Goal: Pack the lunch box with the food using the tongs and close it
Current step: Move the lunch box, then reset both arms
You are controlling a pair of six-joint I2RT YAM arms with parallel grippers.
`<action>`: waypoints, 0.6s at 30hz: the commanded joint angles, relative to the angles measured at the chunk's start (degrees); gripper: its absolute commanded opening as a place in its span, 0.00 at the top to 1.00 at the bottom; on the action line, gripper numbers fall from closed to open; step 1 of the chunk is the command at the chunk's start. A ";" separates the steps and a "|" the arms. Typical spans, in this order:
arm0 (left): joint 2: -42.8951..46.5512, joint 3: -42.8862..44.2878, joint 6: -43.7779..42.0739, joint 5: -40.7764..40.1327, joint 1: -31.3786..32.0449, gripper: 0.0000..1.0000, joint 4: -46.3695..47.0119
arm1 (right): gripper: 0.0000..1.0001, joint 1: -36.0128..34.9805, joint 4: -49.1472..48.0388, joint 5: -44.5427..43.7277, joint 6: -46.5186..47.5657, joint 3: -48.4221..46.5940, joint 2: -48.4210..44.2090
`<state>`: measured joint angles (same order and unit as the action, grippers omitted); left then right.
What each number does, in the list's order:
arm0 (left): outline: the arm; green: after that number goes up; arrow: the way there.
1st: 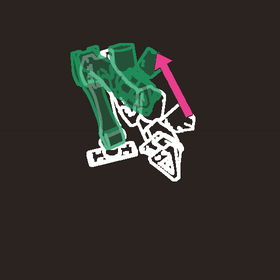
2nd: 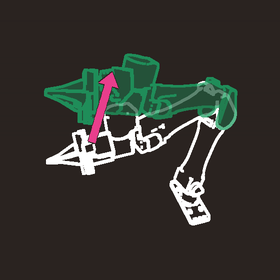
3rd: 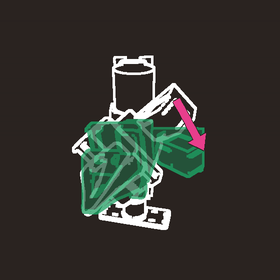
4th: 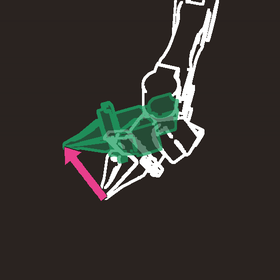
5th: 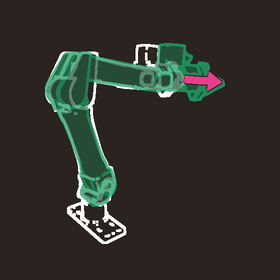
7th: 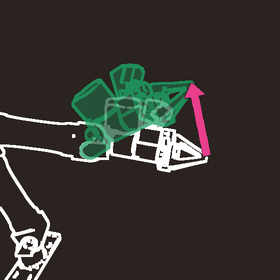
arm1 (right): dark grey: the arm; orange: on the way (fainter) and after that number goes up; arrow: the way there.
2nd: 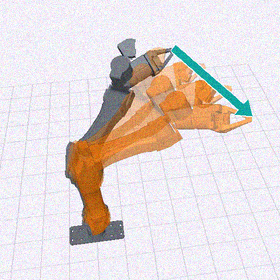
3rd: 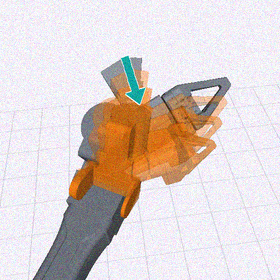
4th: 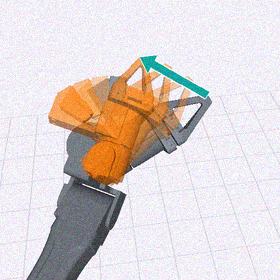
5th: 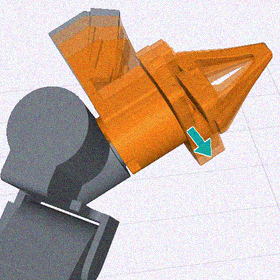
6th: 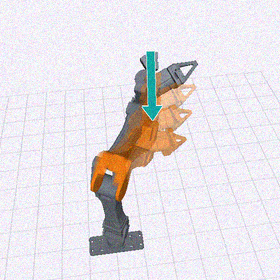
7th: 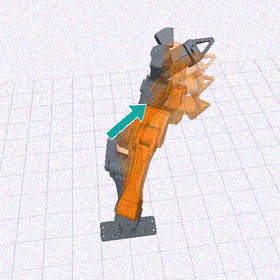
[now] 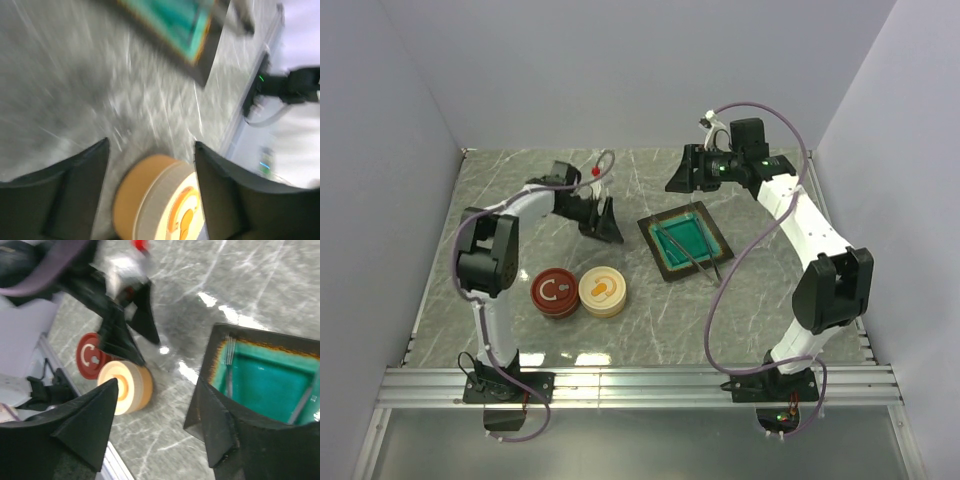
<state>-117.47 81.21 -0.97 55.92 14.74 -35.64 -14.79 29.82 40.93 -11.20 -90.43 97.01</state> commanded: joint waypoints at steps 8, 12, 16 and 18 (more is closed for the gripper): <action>20.77 5.64 0.18 -17.32 -0.94 0.05 9.62 | 0.18 5.64 4.89 -6.47 8.29 -1.86 -11.22; 32.35 0.98 -0.35 -21.19 -1.29 0.01 11.99 | 0.17 7.75 8.40 -9.36 10.67 2.00 -15.26; 40.71 -3.51 0.53 -25.94 -1.30 0.01 11.39 | 0.16 8.37 9.20 -13.50 15.24 9.29 -21.85; 44.06 -4.39 0.53 -29.53 -1.30 0.01 7.98 | 0.13 8.37 8.59 -16.14 16.56 14.98 -25.98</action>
<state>-77.84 78.24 -0.60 33.23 13.58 -25.58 -6.48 37.17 29.32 1.19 -81.03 75.88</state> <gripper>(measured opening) 0.994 0.847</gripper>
